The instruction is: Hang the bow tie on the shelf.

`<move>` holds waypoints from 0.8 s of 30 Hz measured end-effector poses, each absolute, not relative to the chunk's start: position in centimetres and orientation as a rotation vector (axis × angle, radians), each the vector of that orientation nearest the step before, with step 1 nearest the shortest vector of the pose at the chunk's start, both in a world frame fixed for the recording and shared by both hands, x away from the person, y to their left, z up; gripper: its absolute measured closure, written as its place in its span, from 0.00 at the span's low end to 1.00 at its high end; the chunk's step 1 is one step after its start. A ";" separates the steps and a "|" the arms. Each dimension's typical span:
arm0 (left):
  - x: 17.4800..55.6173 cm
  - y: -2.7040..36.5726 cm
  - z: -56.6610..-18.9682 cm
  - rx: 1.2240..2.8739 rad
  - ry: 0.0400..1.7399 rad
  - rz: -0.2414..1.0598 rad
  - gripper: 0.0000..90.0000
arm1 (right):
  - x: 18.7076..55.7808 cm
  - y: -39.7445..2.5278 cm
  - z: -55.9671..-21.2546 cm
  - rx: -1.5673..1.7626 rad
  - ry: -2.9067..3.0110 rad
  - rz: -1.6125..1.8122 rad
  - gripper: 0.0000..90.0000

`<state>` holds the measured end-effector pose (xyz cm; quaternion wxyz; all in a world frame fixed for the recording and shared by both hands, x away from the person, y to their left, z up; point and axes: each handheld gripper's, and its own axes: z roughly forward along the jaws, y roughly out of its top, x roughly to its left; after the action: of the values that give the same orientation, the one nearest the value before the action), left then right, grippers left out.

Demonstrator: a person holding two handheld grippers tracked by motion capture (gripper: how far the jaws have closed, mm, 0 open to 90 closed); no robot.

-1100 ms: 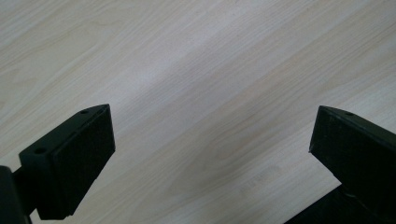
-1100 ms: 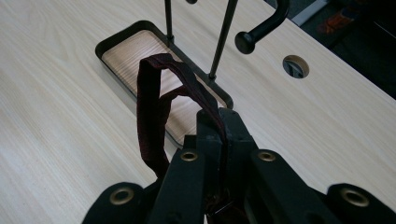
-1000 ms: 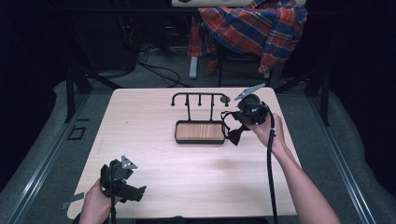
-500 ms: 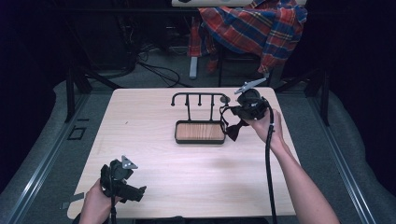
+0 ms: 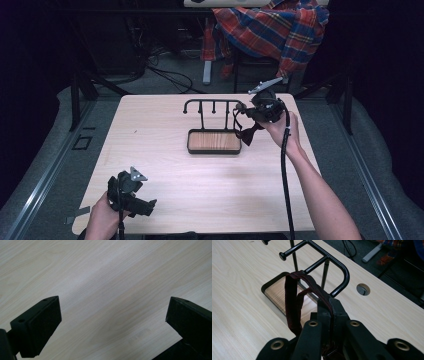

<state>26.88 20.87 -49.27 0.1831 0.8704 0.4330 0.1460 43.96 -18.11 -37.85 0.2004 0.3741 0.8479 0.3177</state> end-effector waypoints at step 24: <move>26.8 20.8 -49.2 2.460 1.216 0.412 0.00 | 46.8 -17.9 -39.2 1.137 2.338 0.835 0.98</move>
<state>26.85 20.84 -49.24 0.1822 0.8717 0.4308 0.1460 46.77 -17.89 -39.15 0.2039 0.4076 0.8382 0.2994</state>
